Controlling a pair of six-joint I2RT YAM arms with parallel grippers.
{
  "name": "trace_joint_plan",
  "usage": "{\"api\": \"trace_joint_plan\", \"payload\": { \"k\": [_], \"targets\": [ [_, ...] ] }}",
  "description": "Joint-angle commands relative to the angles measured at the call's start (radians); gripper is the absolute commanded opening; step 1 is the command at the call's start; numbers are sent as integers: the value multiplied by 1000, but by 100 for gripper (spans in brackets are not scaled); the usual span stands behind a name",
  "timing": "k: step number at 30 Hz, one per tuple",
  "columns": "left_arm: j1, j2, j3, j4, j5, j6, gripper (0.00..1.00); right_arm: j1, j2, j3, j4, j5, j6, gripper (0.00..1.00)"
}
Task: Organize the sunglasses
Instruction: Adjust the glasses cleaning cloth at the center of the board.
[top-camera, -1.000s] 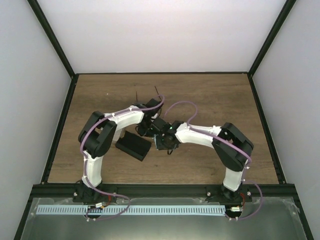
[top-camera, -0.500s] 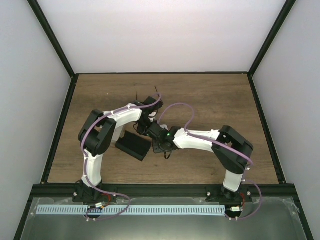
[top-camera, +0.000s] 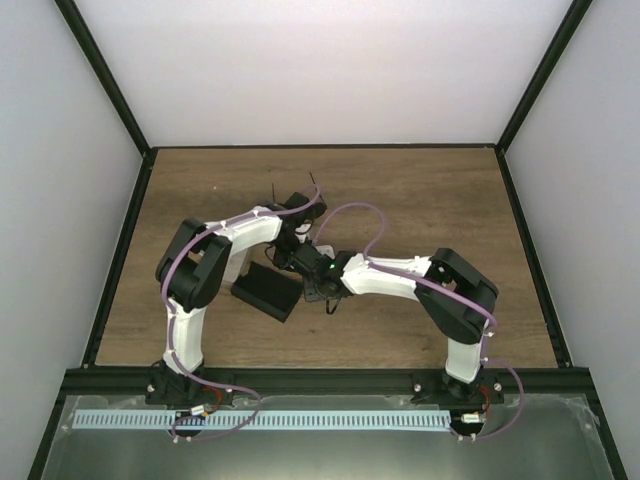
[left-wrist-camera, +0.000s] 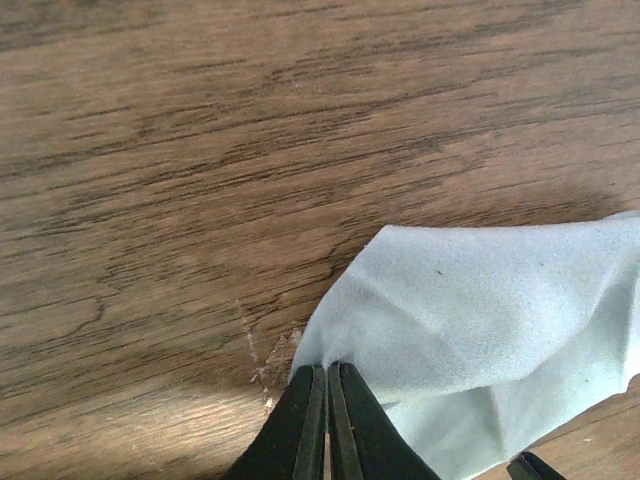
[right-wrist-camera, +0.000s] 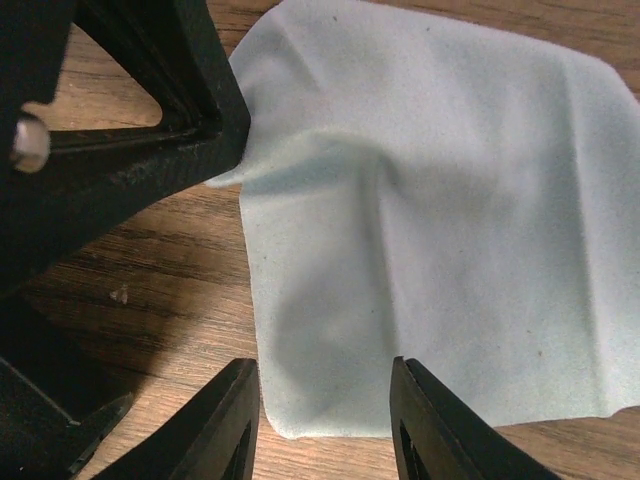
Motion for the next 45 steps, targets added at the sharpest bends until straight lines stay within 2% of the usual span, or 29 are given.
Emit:
{"api": "trace_joint_plan", "payload": {
  "k": [1,15,19,24,38,43,45],
  "targets": [
    [-15,74,-30,60,1,11,4,18,41,31,17,-24,-37,37],
    [-6,75,-38,65,24,8,4,62,112,25,3,-13,-41,38],
    [-2,75,-37,69,37,7,4,66,24,-20,28,30,-18,38],
    [0,87,-37,75,46,6,4,67,-78,-79,67,70,1,43],
    [0,84,-56,81,74,2,4,67,-26,-74,123,84,-23,49],
    [0,82,-55,70,67,13,4,67,36,-58,130,70,-30,47],
    [1,82,-52,66,65,16,4,67,52,-60,133,60,-31,41]
  ]
}}
